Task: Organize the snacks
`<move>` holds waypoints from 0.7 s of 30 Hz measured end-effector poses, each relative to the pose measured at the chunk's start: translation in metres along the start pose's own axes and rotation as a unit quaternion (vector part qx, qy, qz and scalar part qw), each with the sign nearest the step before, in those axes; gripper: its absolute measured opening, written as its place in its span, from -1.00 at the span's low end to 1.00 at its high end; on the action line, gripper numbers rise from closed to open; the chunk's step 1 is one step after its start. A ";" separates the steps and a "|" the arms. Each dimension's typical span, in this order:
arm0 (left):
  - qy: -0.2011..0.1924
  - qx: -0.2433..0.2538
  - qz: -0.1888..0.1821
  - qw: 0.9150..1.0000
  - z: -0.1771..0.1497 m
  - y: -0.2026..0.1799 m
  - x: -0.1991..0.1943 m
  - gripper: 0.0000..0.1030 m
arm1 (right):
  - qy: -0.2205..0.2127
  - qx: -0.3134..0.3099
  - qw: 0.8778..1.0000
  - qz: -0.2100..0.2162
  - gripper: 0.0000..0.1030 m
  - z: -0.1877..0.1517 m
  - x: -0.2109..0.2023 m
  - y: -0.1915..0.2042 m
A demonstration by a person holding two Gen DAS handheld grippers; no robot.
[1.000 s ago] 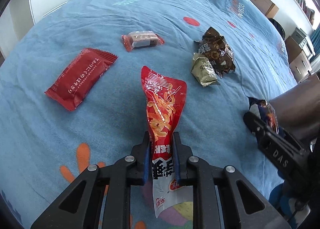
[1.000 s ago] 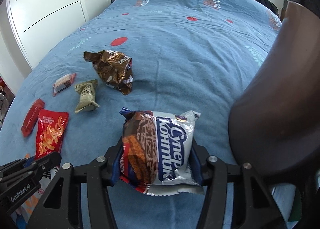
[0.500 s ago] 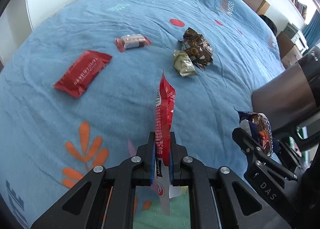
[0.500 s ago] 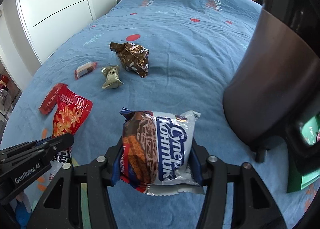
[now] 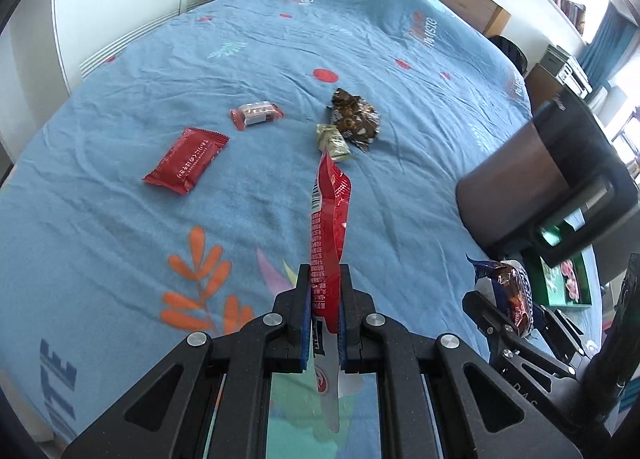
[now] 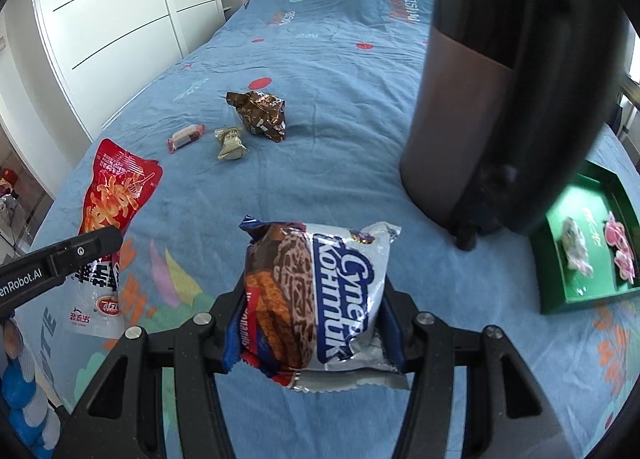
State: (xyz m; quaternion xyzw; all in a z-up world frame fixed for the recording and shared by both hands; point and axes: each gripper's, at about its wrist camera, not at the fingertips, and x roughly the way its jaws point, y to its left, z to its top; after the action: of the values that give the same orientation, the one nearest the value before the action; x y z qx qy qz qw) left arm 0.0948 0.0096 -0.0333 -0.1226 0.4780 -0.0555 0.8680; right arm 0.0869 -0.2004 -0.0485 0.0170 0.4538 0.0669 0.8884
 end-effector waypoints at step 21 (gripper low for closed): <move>-0.010 0.088 0.033 0.996 -0.057 -0.065 -0.055 -0.85 | -0.040 0.051 0.996 -0.053 1.00 -0.063 -0.094 -0.078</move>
State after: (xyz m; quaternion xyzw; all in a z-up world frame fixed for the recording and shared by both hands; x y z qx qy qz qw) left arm 0.0180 -0.0502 -0.0003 -0.0309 0.4661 -0.0677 0.8816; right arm -0.0106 -0.2919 -0.0171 0.0408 0.4209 -0.0047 0.9062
